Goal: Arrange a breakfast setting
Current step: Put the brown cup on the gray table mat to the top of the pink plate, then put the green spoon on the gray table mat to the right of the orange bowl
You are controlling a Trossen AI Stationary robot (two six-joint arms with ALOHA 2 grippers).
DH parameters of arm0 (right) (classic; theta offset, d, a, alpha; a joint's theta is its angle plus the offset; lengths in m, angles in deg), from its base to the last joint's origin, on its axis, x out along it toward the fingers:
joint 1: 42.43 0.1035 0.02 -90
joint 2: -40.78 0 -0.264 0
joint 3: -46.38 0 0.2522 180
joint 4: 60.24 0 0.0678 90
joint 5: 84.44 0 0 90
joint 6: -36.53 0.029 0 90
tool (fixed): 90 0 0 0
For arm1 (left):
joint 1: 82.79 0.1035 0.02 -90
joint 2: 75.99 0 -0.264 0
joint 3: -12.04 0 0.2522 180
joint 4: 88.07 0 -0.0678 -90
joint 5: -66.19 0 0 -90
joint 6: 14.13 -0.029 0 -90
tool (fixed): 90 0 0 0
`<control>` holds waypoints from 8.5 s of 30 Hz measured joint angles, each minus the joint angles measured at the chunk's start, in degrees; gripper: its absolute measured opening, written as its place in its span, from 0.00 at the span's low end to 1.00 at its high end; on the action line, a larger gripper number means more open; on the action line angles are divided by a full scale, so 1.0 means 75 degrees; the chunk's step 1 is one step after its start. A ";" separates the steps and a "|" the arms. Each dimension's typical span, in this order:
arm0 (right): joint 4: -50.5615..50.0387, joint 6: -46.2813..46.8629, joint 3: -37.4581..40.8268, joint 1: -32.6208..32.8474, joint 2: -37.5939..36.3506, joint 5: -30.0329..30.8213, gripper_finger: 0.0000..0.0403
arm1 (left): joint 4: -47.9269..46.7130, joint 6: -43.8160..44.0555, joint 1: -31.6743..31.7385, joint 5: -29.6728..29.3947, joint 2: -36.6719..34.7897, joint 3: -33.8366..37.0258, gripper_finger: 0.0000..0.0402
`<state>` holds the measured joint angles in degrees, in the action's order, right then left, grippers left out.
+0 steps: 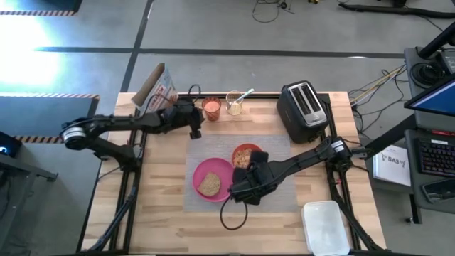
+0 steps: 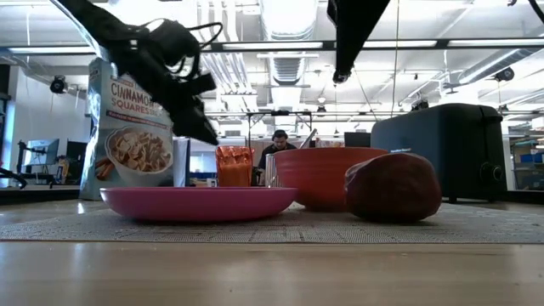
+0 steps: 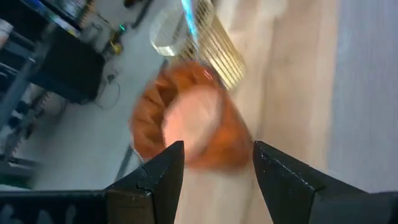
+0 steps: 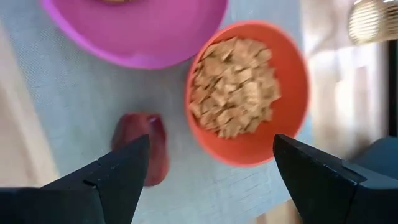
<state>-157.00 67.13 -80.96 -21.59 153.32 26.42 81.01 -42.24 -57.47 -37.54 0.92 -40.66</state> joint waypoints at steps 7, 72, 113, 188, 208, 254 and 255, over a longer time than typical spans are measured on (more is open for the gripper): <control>0.0043 -0.0288 0.0000 0.0000 0.0001 0.0501 0.81 | 0.0087 -0.0508 0.0131 0.0571 0.1053 -0.0728 0.44; 0.0194 -0.0101 0.0067 0.0003 0.0001 0.0491 0.81 | -0.3632 0.0830 -0.1816 0.3141 0.0629 -0.2005 0.01; 0.0266 -0.0145 0.0067 -0.0033 0.0001 0.0433 0.81 | -0.5897 0.1843 -0.1827 0.3109 0.1367 -0.3850 0.43; 0.0812 -0.9291 -0.0317 -0.3939 0.0106 0.2121 0.82 | 0.1970 0.1418 -0.5677 -0.3101 -0.4004 0.0909 0.42; 0.1888 -1.0170 -0.0134 -0.5253 0.1616 0.4672 0.81 | 0.1211 0.1639 -0.5677 -0.3113 -0.4489 0.0917 0.42; 0.2663 -0.9910 -0.0152 -0.5607 0.1570 0.3540 0.07 | 0.1208 0.1619 -0.5677 -0.3120 -0.4523 0.0930 0.42; 0.2654 -0.9950 -0.0154 -0.5569 0.1552 0.3463 0.07 | 0.1207 0.1619 -0.5679 -0.3119 -0.4523 0.0930 0.42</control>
<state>-137.09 -7.49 -82.12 -63.35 164.96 52.39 90.06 -30.10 -100.06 -60.93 -33.01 -33.69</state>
